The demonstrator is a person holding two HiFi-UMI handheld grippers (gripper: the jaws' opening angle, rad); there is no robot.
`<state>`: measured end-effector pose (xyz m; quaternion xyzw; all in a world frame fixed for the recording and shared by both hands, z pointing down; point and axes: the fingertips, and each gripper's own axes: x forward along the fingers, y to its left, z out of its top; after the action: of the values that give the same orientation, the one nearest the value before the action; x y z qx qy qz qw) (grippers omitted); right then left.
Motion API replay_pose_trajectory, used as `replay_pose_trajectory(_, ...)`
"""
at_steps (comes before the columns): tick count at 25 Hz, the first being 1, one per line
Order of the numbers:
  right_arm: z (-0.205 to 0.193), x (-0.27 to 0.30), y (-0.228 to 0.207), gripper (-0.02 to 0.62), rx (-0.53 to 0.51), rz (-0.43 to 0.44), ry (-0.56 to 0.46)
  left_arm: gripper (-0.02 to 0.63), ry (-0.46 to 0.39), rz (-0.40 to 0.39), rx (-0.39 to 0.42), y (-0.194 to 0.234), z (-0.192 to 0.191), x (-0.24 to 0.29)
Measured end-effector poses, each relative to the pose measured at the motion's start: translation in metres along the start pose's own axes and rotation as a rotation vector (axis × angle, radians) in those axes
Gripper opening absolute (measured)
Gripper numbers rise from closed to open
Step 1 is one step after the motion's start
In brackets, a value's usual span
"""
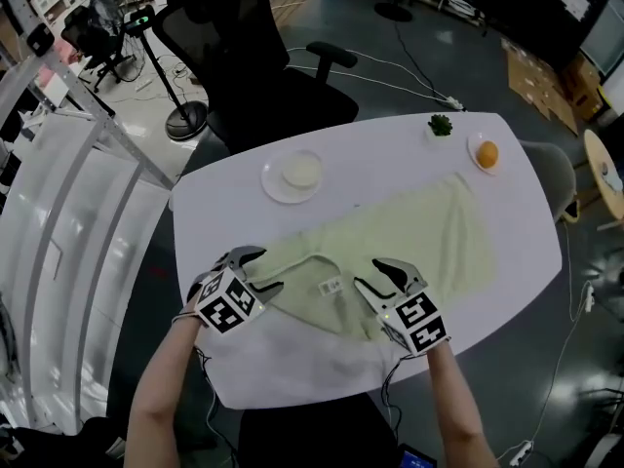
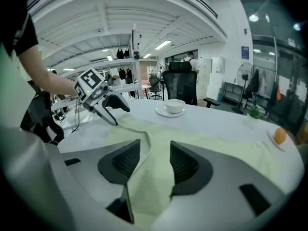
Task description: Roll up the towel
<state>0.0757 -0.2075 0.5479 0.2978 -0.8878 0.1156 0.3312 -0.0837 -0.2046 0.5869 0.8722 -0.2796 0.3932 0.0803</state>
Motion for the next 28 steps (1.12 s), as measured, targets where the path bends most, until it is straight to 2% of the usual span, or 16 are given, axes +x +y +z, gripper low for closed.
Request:
replay_pose_trajectory(7, -0.054, -0.023, 0.088, 0.209, -0.257, 0.122, 0.085, 0.336, 0.138, -0.09, 0.244, -0.037, -0.06, -0.032)
replay_pose_trajectory(9, -0.073, -0.022, 0.104, 0.209, -0.3, 0.141, 0.125, 0.334, 0.167, -0.088, 0.275, -0.039, -0.074, -0.031)
replay_pose_trajectory(11, -0.089, -0.02, 0.112, 0.209, -0.337, 0.143, 0.161, 0.331, 0.161, -0.054, 0.271, -0.032, -0.078, -0.028)
replay_pose_trajectory(12, -0.096, -0.019, 0.113, 0.209, -0.35, 0.14, 0.177, 0.309, 0.152, -0.032, 0.265, -0.027, -0.078, -0.026)
replay_pose_trajectory(15, -0.114, -0.016, 0.114, 0.209, -0.381, 0.133, 0.223, 0.188, 0.156, 0.022, 0.279, -0.008, -0.081, -0.019)
replay_pose_trajectory(18, -0.129, -0.015, 0.109, 0.2, -0.423, 0.112, 0.267, 0.143, 0.202, 0.028, 0.316, 0.002, -0.089, -0.012)
replay_pose_trajectory(21, -0.142, -0.014, 0.104, 0.167, -0.447, 0.1, 0.297, 0.062, 0.242, 0.02, 0.326, 0.006, -0.092, -0.004)
replay_pose_trajectory(24, -0.143, -0.015, 0.099, 0.148, -0.459, 0.077, 0.299, 0.041, 0.268, -0.011, 0.274, 0.007, -0.092, -0.001)
replay_pose_trajectory(25, -0.141, -0.016, 0.095, 0.072, -0.474, 0.056, 0.3, 0.04, 0.274, -0.017, 0.254, 0.009, -0.091, -0.002)
replay_pose_trajectory(26, -0.139, -0.018, 0.092, 0.037, -0.491, 0.04, 0.301, 0.038, 0.279, -0.021, 0.239, 0.011, -0.091, -0.003)
replay_pose_trajectory(28, -0.135, -0.021, 0.089, 0.032, -0.513, 0.029, 0.3, 0.035, 0.289, -0.024, 0.226, 0.015, -0.09, -0.007)
